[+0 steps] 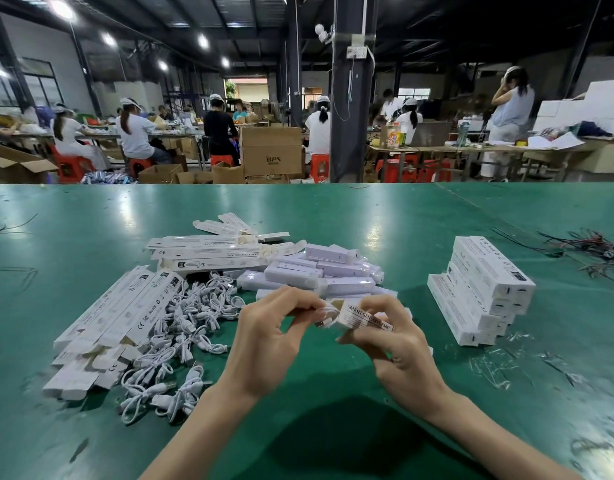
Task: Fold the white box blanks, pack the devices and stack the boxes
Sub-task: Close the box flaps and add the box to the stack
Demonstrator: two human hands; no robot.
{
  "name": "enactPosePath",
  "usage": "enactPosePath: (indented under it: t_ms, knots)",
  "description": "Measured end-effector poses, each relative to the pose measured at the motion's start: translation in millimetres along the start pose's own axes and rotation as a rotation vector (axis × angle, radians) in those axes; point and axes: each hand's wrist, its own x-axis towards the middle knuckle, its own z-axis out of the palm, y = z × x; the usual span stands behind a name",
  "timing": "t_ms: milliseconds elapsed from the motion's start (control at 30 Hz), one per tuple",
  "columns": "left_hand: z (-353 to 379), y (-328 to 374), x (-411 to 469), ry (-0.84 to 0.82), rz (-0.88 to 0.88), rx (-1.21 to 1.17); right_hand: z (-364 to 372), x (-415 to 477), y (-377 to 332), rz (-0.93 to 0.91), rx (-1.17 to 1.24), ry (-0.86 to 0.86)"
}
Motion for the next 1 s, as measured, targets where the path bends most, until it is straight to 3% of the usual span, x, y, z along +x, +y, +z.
enactPosePath:
  t_ms: [433,600,1000]
  knots:
    - [4.5,2.8,-4.2,0.033,-0.095,-0.011,0.3,-1.1,-1.9,-0.159,-0.059,-0.021]
    - [7.7,6.4,-8.1,-0.053,-0.041,-0.013,0.2,-0.9,2.9,-0.057,-0.017,0.064]
    - [14.2,0.4,-13.9,-0.218,-0.044,-0.102,0.5,0.4,9.6,-0.123,0.027,0.062]
